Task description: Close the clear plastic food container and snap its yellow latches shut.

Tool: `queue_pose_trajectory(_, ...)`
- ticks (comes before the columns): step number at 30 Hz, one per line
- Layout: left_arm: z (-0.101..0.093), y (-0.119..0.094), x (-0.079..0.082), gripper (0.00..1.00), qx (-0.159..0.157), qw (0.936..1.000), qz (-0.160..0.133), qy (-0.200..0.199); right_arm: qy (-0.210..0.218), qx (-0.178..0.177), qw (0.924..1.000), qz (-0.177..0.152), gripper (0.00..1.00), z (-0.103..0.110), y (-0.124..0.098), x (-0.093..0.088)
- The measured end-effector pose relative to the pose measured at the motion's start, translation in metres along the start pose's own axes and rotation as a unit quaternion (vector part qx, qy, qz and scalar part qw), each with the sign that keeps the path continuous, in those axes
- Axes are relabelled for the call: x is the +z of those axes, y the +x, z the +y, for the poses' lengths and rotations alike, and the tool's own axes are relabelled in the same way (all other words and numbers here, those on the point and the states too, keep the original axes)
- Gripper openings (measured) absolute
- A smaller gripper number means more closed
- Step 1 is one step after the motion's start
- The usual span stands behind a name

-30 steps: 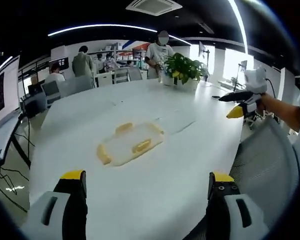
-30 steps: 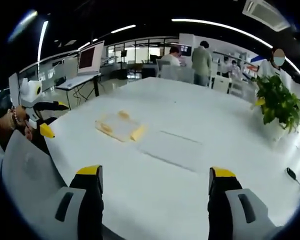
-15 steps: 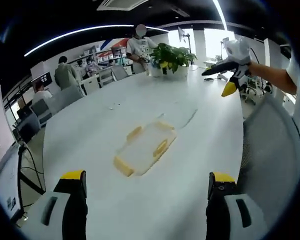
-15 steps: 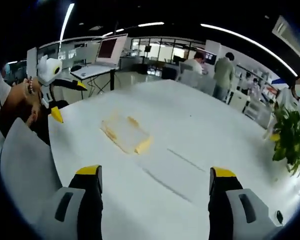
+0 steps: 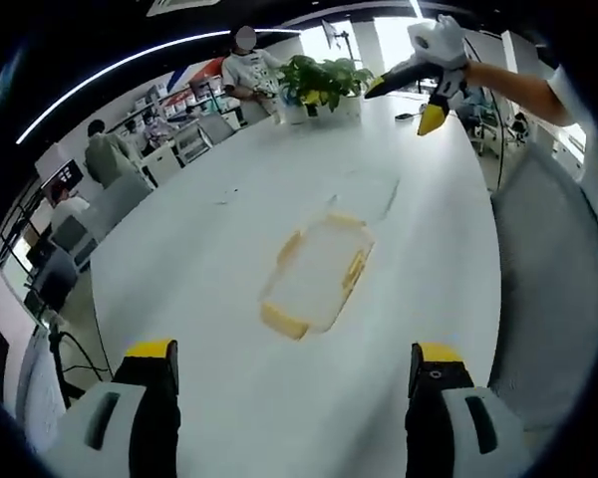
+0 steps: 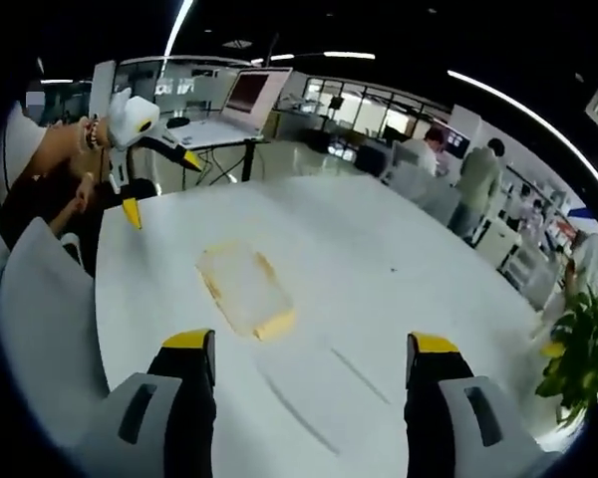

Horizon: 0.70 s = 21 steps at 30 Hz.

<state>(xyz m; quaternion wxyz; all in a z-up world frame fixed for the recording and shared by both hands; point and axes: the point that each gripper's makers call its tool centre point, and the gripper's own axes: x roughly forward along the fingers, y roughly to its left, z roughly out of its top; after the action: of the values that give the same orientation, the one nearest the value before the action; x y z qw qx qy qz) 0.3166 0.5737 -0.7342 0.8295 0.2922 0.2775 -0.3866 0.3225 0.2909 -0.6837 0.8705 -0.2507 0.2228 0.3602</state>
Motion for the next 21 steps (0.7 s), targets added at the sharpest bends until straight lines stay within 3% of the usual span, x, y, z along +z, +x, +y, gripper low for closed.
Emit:
queue_pose_trajectory(4, -0.009, 0.005, 0.005, 0.89, -0.051, 0.9985, -0.017, 0.004, -0.030, 0.024, 0.9992, 0.009, 0.78, 0.004, 0.010, 0.000)
queue_pose_trajectory(6, -0.004, 0.011, 0.003, 0.91, -0.048, 0.9988, -0.008, 0.007, -0.053, 0.034, 0.9980, 0.009, 0.84, 0.007, 0.018, 0.001)
queue_pose_trajectory(9, -0.007, 0.021, 0.000, 0.93, -0.075, 0.9960, -0.006, 0.048, -0.047, 0.061, 0.9967, 0.025, 0.75, 0.013, 0.028, -0.001)
queue_pose_trajectory(11, -0.004, 0.030, -0.002, 0.91, -0.075, 0.9966, -0.002, 0.035, -0.058, 0.074, 0.9951, 0.030, 0.71, 0.016, 0.034, -0.002)
queue_pose_trajectory(14, -0.005, 0.041, -0.003, 0.90, -0.090, 0.9956, 0.002, 0.025, -0.069, 0.095, 0.9925, 0.036, 0.71, 0.021, 0.045, -0.002)
queue_pose_trajectory(19, -0.014, 0.051, -0.006, 0.82, -0.140, 0.9881, 0.022, 0.059, -0.101, 0.126, 0.9856, 0.050, 0.69, 0.030, 0.065, -0.004)
queue_pose_trajectory(21, -0.007, 0.058, -0.017, 0.81, -0.139, 0.9861, 0.050, 0.075, -0.101, 0.135, 0.9842, 0.054, 0.70, 0.032, 0.071, -0.005)
